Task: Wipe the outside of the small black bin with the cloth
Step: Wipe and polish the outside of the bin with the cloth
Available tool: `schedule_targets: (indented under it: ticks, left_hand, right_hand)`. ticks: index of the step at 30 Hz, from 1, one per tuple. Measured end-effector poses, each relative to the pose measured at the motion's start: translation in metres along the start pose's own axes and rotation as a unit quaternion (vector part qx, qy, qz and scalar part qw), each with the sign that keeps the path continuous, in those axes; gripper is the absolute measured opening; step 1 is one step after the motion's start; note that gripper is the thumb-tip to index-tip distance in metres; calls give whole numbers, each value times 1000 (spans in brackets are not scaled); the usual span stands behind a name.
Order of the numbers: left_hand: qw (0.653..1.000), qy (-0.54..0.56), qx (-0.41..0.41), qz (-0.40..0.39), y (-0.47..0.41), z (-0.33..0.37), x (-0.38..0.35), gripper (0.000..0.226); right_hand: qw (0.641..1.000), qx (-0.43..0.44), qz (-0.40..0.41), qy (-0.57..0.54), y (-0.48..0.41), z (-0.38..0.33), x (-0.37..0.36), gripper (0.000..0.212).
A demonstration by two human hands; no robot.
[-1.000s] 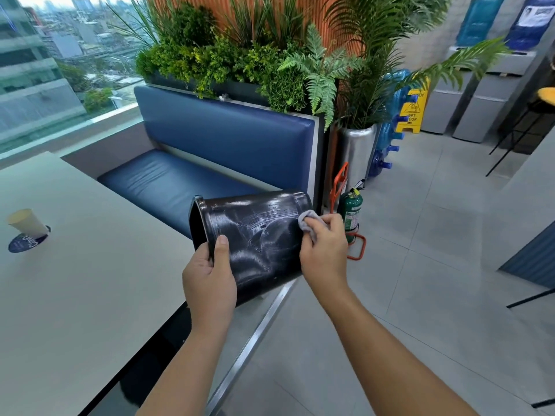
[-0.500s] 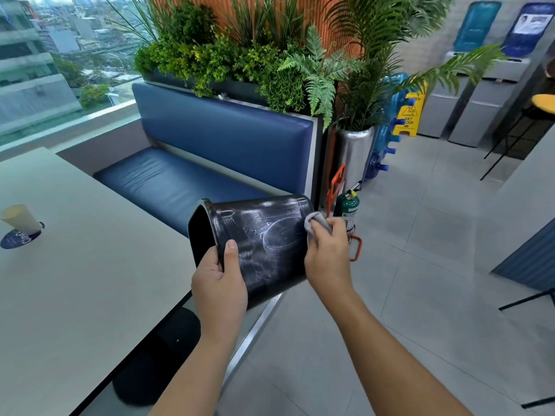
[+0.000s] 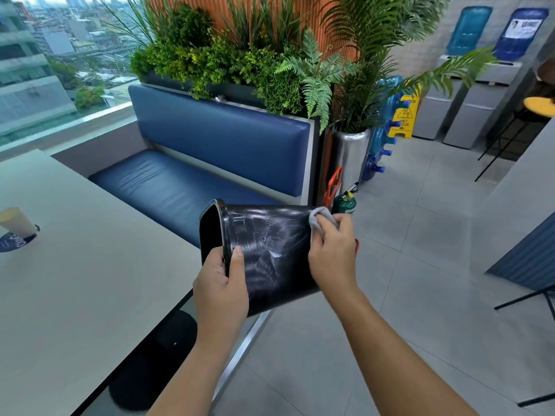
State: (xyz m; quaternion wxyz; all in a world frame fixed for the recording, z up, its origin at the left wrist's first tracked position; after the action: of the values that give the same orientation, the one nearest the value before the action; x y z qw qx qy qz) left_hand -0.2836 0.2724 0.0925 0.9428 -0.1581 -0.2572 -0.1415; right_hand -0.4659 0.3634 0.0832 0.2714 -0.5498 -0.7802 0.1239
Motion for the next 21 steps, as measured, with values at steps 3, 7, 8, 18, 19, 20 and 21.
schedule_targets:
  ticks: [3, 7, 8, 18, 19, 20, 21]
  left_hand:
    - [1000, 3, -6, 1, 2, 5, -3, 29]
    - [1000, -7, -1, 31, -7, 10, 0, 32]
    - [999, -9, 1, 35, -10, 9, 2, 34]
    - [999, 9, -42, -20, -4, 5, 11, 28]
    - [999, 12, -42, -21, -6, 5, 10, 30]
    - [999, 14, -40, -18, -8, 6, 9, 31]
    - [999, 14, -36, -10, -11, 5, 8, 33]
  right_hand:
    - [1000, 29, 4, -8, -17, -21, -13, 18]
    - [993, 93, -70, -19, 18, -55, -36, 26]
    - [991, 105, -84, -16, 27, -53, -35, 28]
    - [999, 34, -7, -13, -17, -22, -9, 23]
    - [998, 59, -18, -23, -15, -34, -17, 26]
    - [996, 80, -34, -34, -8, -45, -25, 29]
    - [993, 101, -53, -44, 2, -57, -33, 32]
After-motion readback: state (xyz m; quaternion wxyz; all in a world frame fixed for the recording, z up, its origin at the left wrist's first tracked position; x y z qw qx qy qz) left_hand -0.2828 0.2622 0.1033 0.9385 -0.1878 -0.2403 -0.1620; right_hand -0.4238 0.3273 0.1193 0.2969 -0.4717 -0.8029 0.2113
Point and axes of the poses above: each hand's wrist, its own y-axis away from the middle knuckle, its own x-axis out of the back of the hand, z = x × y, the point moved 3 cm from there along -y, towards the middle knuckle, and after that the axes turned 15 degrees about -y, right-handed, at the moved point
